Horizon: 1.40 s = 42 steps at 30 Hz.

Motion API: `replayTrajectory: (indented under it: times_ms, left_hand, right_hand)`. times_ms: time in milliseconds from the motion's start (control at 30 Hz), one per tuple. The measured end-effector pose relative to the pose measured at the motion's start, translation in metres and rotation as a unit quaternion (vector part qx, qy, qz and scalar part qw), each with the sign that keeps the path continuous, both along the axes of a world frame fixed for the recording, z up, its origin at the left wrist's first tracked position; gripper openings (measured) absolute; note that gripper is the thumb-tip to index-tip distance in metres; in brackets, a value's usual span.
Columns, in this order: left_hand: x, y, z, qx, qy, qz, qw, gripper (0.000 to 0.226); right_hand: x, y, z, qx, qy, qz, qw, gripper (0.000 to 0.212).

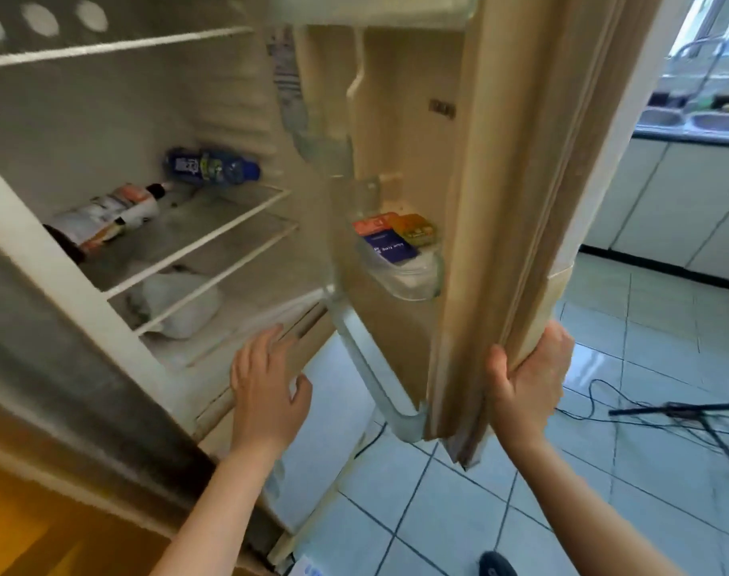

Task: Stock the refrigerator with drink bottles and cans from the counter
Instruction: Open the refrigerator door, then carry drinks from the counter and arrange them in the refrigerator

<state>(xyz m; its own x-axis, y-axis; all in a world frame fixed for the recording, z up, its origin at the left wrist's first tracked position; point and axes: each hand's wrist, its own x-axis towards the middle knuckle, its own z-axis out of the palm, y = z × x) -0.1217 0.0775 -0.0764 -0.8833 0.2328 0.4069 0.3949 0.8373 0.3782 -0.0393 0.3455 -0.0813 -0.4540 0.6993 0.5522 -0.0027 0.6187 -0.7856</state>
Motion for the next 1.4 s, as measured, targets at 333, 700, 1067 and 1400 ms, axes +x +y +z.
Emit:
replayTrajectory:
  times_ms: [333,700,1067,1400]
  left_hand:
    - [-0.055,0.108,0.013,0.031,0.048,-0.054,0.997,0.050]
    - [-0.169,0.231,0.085,0.040,0.199,-0.010,0.979,0.088]
    - [-0.218,0.279,0.106,-0.046,0.231,0.058,0.970,0.081]
    - [-0.235,0.281,0.127,-0.100,0.138,0.104,0.980,0.085]
  right_hand:
    - [-0.042,0.137,0.002,-0.119,0.031,-0.075,0.990,0.050]
    - [-0.126,0.274,0.027,-0.165,0.005,0.015,0.986,0.021]
    - [-0.187,0.283,0.089,0.263,0.072,0.088,0.958,0.040]
    - [-0.261,0.293,0.107,0.318,-0.139,0.068,0.935,0.051]
